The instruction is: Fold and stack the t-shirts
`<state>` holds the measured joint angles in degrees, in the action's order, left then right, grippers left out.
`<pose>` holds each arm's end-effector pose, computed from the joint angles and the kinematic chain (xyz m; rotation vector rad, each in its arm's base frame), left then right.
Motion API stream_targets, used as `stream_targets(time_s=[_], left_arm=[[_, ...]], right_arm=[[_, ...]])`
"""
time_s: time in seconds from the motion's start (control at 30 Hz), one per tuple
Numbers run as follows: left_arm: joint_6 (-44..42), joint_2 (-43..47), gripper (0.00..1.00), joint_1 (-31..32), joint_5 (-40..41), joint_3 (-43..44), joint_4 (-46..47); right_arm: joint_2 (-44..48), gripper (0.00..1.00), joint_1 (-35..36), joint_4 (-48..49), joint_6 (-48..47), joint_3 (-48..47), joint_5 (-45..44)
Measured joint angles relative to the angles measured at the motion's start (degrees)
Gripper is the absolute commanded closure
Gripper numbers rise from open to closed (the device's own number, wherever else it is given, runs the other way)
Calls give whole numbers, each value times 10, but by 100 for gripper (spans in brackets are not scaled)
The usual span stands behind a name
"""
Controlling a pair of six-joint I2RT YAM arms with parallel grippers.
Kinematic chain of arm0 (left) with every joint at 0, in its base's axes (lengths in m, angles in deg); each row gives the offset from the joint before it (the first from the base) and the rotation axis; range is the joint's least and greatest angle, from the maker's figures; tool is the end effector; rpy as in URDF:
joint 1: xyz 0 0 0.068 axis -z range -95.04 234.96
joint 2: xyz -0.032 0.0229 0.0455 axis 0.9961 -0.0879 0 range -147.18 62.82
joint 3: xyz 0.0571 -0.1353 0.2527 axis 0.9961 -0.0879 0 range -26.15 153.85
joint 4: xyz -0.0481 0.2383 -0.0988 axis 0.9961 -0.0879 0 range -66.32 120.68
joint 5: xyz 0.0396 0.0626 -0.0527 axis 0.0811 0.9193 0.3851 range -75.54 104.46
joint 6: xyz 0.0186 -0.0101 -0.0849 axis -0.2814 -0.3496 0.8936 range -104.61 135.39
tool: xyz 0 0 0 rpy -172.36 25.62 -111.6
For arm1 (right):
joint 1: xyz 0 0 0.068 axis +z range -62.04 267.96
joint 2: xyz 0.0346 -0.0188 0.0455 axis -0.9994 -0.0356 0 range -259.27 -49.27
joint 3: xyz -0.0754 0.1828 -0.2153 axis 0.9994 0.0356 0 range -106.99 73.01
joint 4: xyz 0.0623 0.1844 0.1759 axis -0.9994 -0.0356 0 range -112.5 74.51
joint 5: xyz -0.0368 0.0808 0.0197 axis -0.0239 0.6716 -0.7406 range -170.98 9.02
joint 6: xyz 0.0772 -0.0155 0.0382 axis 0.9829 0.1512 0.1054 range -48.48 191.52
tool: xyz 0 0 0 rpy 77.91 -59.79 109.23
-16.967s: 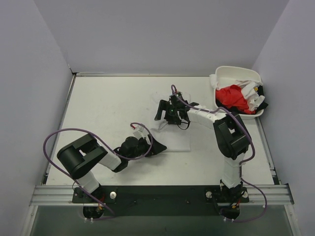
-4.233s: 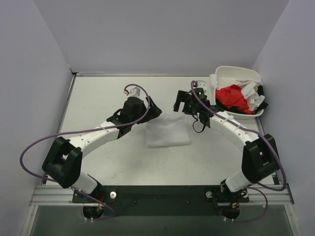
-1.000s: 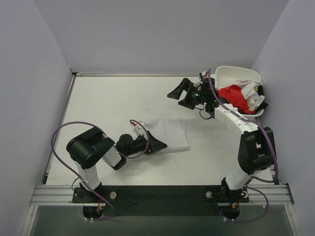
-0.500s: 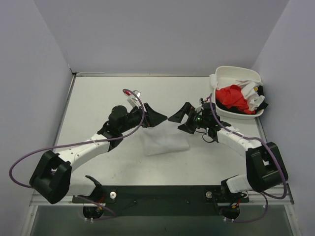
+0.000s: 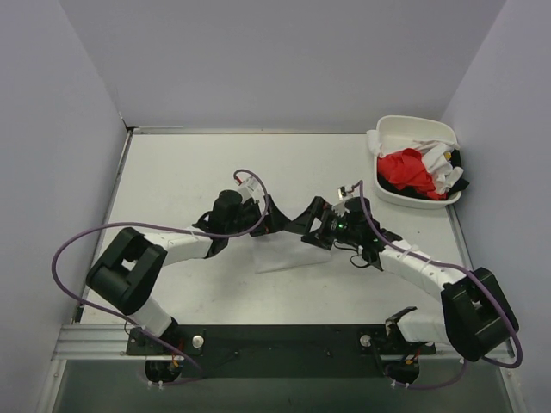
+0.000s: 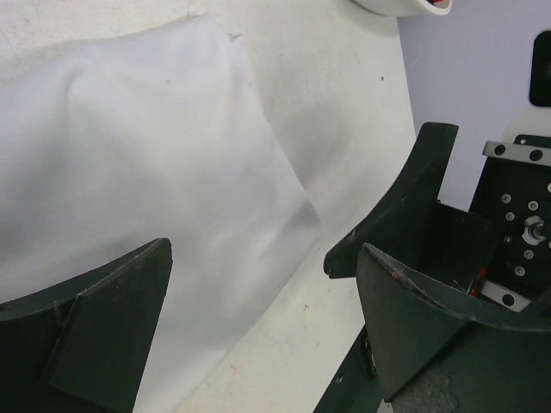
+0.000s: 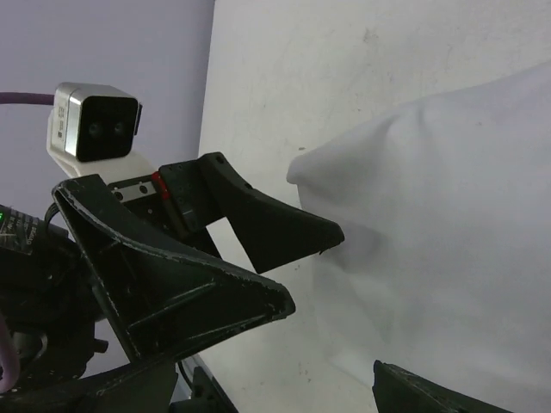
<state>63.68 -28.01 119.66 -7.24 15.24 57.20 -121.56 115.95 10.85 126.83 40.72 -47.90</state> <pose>0.2831 -0.2309 0.1928 0.0170 2.1876 -1.2648 0.2412 0.1761 0.2392 0.0186 2.0603 1.4936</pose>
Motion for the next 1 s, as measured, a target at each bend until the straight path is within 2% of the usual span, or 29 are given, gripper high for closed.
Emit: stream_targets(time_s=[0.37,0.6,1.0], left_arm=[[0,-53,3,-3,-5,43,28],[0,-83,2,-3,-16,64,41],[-7,-158,2,-20,-30,68,59]], right_arm=[[-78,0,6,101,16,85,2],[-125,0,6,170,23,99,7],[-133,0,6,207,32,115,16]])
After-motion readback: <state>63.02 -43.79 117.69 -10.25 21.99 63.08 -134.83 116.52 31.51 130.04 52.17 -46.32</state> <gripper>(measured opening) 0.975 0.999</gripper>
